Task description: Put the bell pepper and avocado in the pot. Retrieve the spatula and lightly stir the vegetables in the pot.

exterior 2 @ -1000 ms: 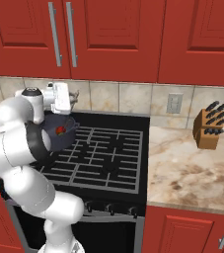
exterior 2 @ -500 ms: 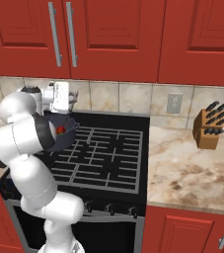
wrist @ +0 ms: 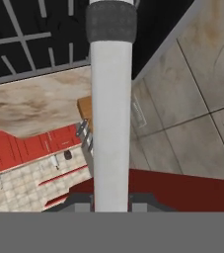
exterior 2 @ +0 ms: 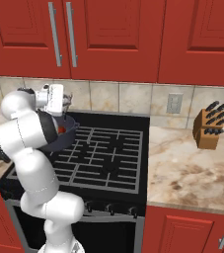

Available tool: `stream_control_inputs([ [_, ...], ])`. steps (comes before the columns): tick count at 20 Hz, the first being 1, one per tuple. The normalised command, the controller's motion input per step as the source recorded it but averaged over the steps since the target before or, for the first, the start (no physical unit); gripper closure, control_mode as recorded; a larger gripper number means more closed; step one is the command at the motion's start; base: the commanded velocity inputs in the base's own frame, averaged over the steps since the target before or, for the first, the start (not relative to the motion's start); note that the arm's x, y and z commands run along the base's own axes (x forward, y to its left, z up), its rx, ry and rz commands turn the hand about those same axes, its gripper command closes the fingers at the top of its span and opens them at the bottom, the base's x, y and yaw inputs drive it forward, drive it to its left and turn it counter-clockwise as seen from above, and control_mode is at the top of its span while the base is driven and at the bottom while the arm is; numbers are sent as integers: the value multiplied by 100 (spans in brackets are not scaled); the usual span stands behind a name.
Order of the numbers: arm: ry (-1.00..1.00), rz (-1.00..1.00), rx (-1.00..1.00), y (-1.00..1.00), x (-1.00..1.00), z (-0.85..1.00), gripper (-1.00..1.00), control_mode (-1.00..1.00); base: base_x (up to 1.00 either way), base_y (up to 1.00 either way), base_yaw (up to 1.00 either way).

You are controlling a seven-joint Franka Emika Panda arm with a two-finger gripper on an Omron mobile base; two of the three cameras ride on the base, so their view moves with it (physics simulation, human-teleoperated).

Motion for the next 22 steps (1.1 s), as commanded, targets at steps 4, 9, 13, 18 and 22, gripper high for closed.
stream_control_inputs([
  [4,0,0,0,12,-7,-8,100,-100,0,0,0],
  [9,4,0,0,6,-25,-35,100,-100,0,0,0],
  [13,2,0,0,3,-16,-31,100,-100,0,0,0],
  [18,1,0,0,0,-7,-15,100,-100,0,0,0],
  [22,0,0,0,0,0,0,100,-100,0,0,0],
])
